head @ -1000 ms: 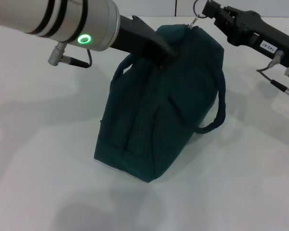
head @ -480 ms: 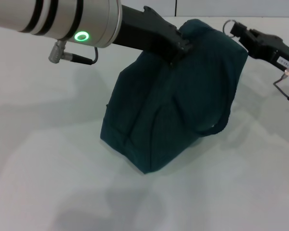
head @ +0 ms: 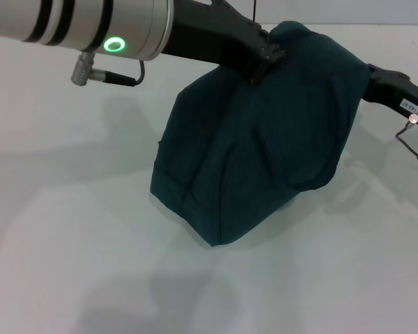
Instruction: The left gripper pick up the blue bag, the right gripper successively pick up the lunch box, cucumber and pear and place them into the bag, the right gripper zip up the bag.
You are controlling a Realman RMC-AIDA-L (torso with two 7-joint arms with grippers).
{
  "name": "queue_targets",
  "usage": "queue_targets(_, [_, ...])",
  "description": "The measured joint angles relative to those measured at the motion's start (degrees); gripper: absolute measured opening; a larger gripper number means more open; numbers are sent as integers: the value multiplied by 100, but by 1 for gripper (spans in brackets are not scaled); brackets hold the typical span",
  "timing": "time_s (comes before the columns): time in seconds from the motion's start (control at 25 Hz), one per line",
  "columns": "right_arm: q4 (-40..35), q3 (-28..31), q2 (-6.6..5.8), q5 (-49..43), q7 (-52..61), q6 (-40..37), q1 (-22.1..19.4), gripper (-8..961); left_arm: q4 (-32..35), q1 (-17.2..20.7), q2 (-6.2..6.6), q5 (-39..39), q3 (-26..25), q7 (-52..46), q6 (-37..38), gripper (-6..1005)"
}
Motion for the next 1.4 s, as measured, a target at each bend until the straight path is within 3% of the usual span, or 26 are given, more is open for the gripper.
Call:
queue_targets(0.24, [-15, 64, 3, 86, 1, -42, -61, 7, -231, 29, -4, -8, -16, 49, -170, 146])
queue_targets(0.56, [-263, 302, -76, 118, -191, -466, -588, 8, -726, 29, -4, -63, -19, 247, -515, 171])
queue_targets(0.8, [-392, 407, -140, 100, -403, -623, -967, 192, -1160, 39, -3, -576, -180, 411, -668, 189])
queue_targets(0.92, [-410, 435, -169, 75, -416, -630, -1069, 390, -1234, 48, 2, -673, -220, 437, -671, 199])
queue_targets(1.08, [-453, 437, -215, 75, -444, -711, -1171, 579, -1248, 113, -2, -797, -256, 506, -674, 211])
queue_targets(1.2, [-493, 437, -301, 69, -528, -902, -1210, 698, -1313, 249, 2, -1402, -527, 791, -667, 306])
queue_targets(1.4, [-561, 487, -518, 80, -595, -1489, -1321, 845, -1987, 602, 19, -3472, -1424, 2474, -212, 493])
